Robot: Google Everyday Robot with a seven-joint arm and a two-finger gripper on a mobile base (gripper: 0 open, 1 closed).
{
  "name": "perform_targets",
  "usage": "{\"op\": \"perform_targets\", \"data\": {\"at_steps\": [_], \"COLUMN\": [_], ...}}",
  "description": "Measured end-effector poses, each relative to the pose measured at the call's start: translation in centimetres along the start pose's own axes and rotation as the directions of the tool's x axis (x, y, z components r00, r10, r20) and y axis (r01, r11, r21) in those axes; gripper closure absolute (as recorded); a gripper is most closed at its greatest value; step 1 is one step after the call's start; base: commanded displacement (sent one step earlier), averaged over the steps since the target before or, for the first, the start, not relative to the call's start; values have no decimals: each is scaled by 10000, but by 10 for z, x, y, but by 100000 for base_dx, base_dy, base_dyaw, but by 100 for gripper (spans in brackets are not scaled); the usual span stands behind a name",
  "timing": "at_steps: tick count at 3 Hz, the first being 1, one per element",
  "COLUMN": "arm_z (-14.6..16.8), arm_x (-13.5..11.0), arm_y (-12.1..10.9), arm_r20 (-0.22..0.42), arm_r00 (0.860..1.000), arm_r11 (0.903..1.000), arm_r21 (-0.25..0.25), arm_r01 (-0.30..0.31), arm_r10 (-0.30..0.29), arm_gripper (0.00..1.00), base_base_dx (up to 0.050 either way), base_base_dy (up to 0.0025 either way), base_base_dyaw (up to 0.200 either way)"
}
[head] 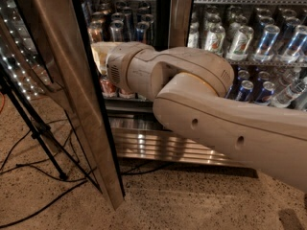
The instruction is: Open left fridge door
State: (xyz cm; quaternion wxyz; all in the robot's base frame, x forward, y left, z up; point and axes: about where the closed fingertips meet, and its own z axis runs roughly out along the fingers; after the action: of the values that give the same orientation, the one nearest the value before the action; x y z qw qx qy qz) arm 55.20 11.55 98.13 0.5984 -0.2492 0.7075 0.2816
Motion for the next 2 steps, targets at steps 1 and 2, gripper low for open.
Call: {"op": "perform_targets", "data": {"at_steps": [1, 2], "arm_z": [22, 25], "arm_x": [-17, -20], "arm_y": [44, 47], "arm_r20": [555, 624], "arm_r00": [9946, 9931], "arm_r11": [9893, 9865], "arm_r21": [-1222, -1369], "arm_r01": [-803, -895], "arm_r10": [876, 988], "arm_gripper": [100, 100], "base_base_dx": [0, 0], "base_base_dy": [0, 0], "base_base_dyaw": [0, 0]}}
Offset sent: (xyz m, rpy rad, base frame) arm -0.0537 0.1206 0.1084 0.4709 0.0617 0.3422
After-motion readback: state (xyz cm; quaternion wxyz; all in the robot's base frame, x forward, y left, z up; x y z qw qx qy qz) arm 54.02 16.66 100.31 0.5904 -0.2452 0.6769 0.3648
